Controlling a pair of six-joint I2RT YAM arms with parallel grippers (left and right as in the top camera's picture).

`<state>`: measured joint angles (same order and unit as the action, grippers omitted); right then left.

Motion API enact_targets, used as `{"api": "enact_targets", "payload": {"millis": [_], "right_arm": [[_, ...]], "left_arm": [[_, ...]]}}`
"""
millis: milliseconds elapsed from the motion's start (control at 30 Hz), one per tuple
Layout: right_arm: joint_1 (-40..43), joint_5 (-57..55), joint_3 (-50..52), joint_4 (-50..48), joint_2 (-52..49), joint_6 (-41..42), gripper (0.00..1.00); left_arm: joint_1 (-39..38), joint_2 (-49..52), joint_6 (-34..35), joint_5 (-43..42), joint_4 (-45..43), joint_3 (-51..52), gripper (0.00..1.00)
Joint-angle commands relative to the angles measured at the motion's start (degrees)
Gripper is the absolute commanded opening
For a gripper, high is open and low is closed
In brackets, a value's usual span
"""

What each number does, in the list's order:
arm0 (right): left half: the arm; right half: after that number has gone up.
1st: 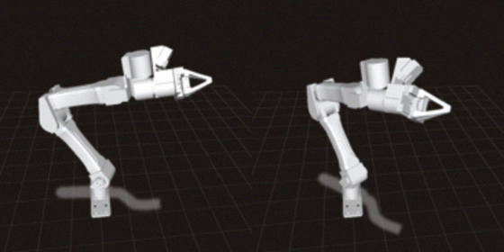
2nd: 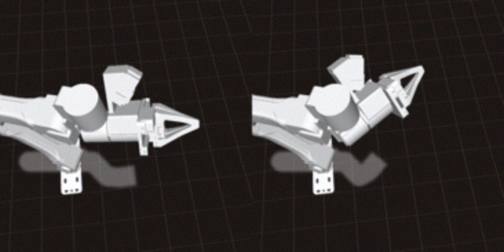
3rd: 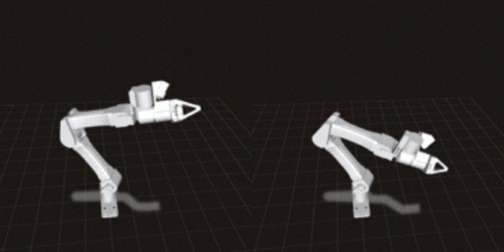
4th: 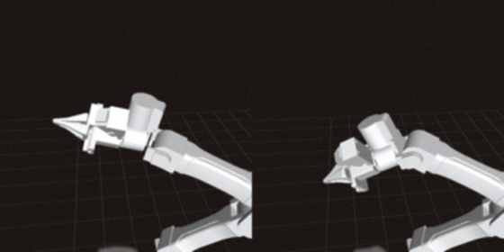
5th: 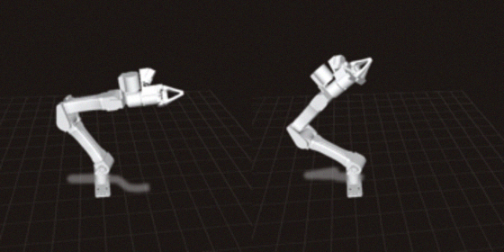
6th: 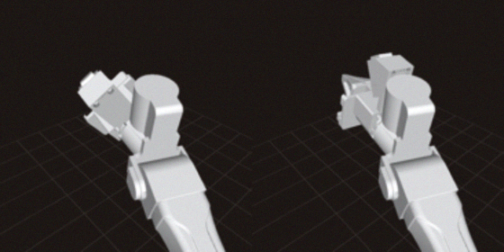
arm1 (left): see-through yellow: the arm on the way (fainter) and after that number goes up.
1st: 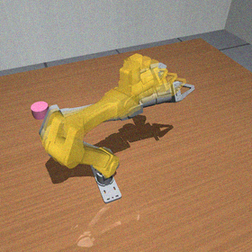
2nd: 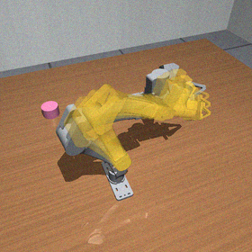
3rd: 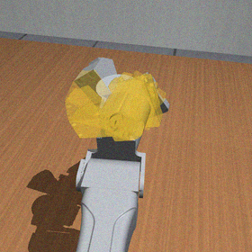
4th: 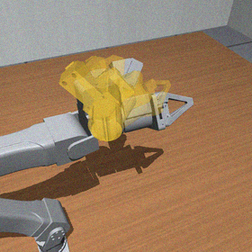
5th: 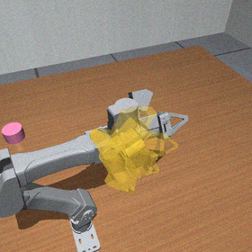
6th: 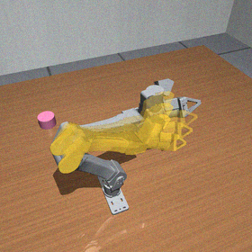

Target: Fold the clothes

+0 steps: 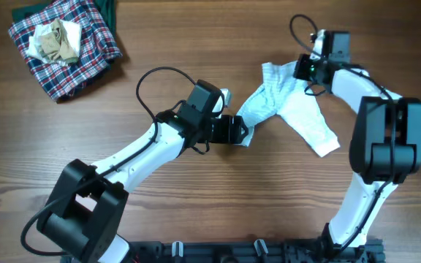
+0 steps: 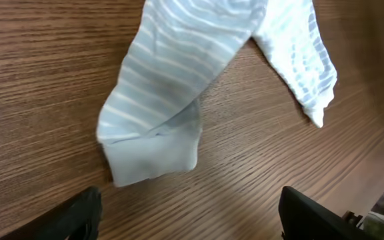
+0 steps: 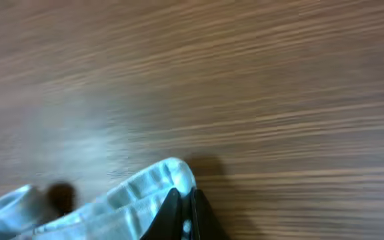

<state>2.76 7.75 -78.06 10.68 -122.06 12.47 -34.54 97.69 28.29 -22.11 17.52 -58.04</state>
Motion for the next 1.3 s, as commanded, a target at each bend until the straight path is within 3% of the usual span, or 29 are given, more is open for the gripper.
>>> {"api": "enact_targets", "payload": {"millis": [0, 267, 600, 733, 1133, 1267], "right_arm": [[3.72, -10.08, -4.09, 4.39, 0.87, 5.03, 0.04], [9.25, -15.65, -7.54, 12.81, 1.11, 6.80, 0.04], [10.08, -22.99, -7.54, 18.84, 1.11, 12.28, 0.04], [10.16, -30.71, -7.54, 24.00, 1.11, 16.63, 0.04], [15.89, -31.32, -6.27, 41.33, 1.03, 34.27, 0.04], [16.28, -29.03, -6.19, 44.96, 1.03, 35.67, 0.04]], "left_arm": [[0.31, -0.50, -1.11, 0.79, -0.11, -0.48, 0.85], [0.31, -0.50, -1.11, 0.96, -0.13, -0.48, 0.86], [0.26, -0.50, -1.11, 0.98, 0.09, -0.48, 0.88], [0.26, -0.50, -1.11, 0.98, 0.09, -0.48, 0.89], [0.26, -0.50, -1.14, 0.98, 0.28, -0.48, 0.91], [0.26, -0.50, -1.14, 0.98, 0.28, -0.48, 0.93]]}}
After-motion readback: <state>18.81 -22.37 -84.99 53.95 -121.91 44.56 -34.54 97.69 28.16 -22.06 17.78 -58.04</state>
